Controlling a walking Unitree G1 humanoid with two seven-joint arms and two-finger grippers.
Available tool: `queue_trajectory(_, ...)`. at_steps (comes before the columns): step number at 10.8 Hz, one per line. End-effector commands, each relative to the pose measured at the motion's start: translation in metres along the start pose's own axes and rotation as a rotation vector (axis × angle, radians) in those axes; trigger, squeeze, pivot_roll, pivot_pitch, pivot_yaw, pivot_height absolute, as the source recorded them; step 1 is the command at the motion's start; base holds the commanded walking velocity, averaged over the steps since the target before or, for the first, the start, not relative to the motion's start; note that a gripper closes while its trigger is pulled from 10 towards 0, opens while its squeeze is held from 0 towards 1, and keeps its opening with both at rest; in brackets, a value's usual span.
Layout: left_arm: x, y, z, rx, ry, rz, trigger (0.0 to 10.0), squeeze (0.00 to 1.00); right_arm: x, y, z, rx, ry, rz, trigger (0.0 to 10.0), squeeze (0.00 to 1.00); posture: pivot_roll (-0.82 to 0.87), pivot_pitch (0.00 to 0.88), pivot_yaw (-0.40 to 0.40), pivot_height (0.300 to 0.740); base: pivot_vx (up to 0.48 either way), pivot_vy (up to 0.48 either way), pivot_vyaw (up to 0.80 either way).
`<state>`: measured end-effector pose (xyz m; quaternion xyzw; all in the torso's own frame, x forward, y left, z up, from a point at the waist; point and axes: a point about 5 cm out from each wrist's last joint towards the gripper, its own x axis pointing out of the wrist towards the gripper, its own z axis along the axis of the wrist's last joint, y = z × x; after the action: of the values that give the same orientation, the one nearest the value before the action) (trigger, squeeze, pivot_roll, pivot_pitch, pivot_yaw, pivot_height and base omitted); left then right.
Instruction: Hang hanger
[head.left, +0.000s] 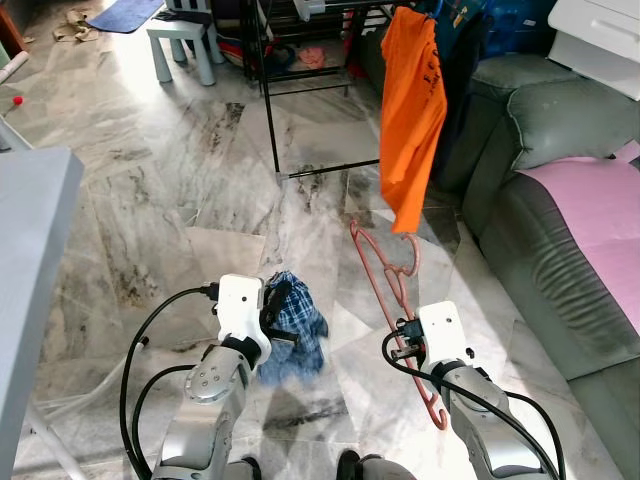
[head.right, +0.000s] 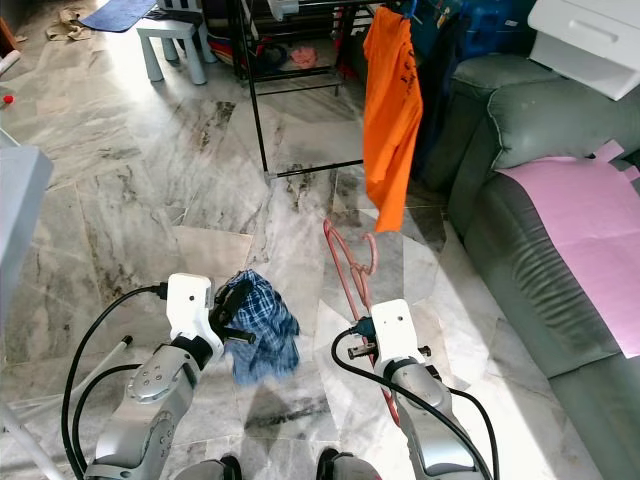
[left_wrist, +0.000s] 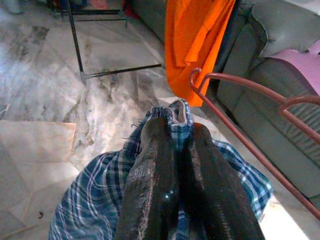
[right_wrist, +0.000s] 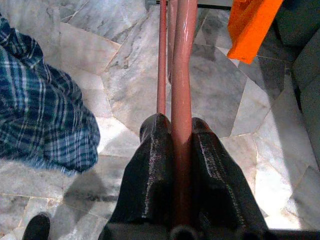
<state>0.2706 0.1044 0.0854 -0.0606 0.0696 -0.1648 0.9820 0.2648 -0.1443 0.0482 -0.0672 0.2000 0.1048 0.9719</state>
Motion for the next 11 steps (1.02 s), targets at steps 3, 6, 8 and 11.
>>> queue_trajectory(3,-0.0012,-0.003,0.0011,0.009,-0.002,-0.018,10.0,0.0,-0.0007,0.0026,0.0022,-0.018,-0.006,0.014,10.0,0.0,-0.04,0.174,-0.036,0.74,0.0,0.0,0.0)
queue_trajectory(6,-0.0003,-0.0036,0.0008,0.007,-0.001,-0.023,10.0,0.0,0.0,0.0022,0.0024,-0.022,-0.006,0.014,10.0,0.0,-0.04,0.171,-0.038,0.74,0.0,0.0,0.0)
queue_trajectory(8,0.0003,-0.0045,0.0005,0.005,-0.002,-0.027,10.0,0.0,0.0004,0.0032,0.0034,-0.039,-0.01,0.022,10.0,0.0,-0.04,0.169,-0.042,0.74,0.0,0.0,0.0)
queue_trajectory(11,0.0002,-0.0058,0.0003,0.0,-0.002,-0.036,10.0,0.0,0.0011,0.0023,0.004,-0.046,-0.011,0.021,10.0,0.0,-0.04,0.168,-0.043,0.74,0.0,-0.084,0.3)
